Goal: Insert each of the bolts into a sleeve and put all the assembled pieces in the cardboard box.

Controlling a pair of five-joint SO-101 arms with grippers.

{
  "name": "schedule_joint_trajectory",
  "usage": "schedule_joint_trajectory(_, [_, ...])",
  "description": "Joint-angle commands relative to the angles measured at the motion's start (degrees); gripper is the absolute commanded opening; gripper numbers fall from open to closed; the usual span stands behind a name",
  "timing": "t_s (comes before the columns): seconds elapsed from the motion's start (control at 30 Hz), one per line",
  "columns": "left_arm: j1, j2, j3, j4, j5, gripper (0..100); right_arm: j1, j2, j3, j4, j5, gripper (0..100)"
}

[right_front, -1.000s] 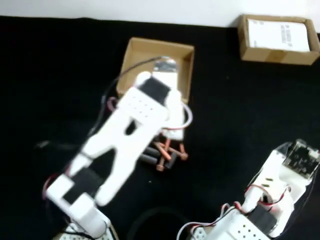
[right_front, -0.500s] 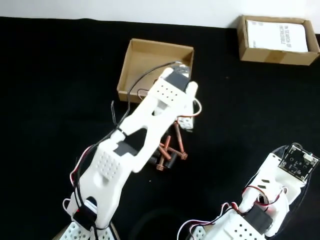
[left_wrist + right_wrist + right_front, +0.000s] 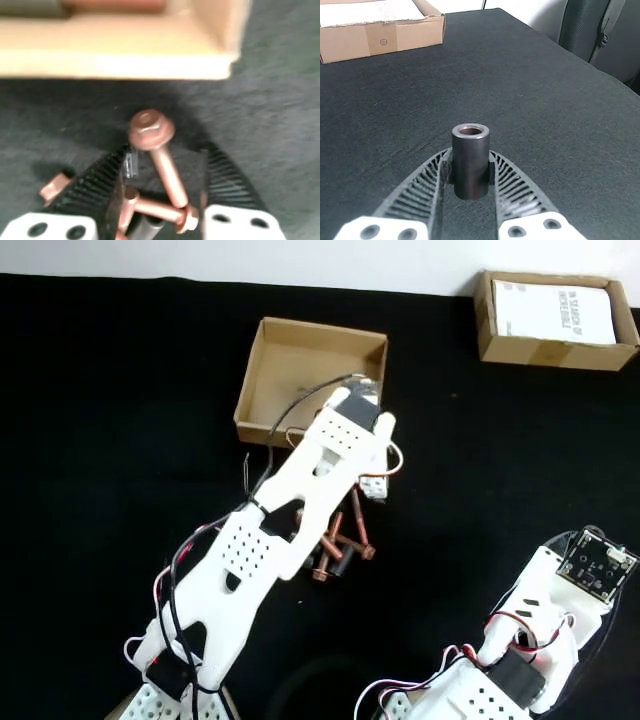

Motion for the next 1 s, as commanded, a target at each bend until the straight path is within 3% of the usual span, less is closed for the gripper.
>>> schedule_joint_trajectory(0.0, [-1.4, 0.4, -6.3, 0.7, -2.5, 1, 0.6, -1.2, -0.2, -1.2, 0.4, 0.5])
schedule_joint_trajectory(0.27, [-1.5, -7.2, -15.3, 0.9, -2.8, 1, -2.4, -1.2, -0.7, -1.4, 0.2, 0.5])
schedule_joint_trajectory(0.37, [-0.4, -13.4, -15.8, 0.9, -3.6, 1, -4.9, -1.2, -1.5, -1.5, -4.7, 0.5])
schedule_joint_trajectory(0.63, [3.8, -31.2, -16.1, 1.0, -19.1, 1, -21.1, -1.2, -9.7, -2.3, -18.4, 0.5])
schedule_joint_trajectory(0.8, [3.2, -42.1, -15.9, 1.0, -26.5, 1, -30.7, -1.2, -11.3, -2.2, -18.5, 0.5])
schedule_joint_trajectory(0.97, [1.8, -52.5, -15.7, 1.4, -26.7, 1, -34.7, -1.2, -12.4, 1.0, -18.6, 0.5])
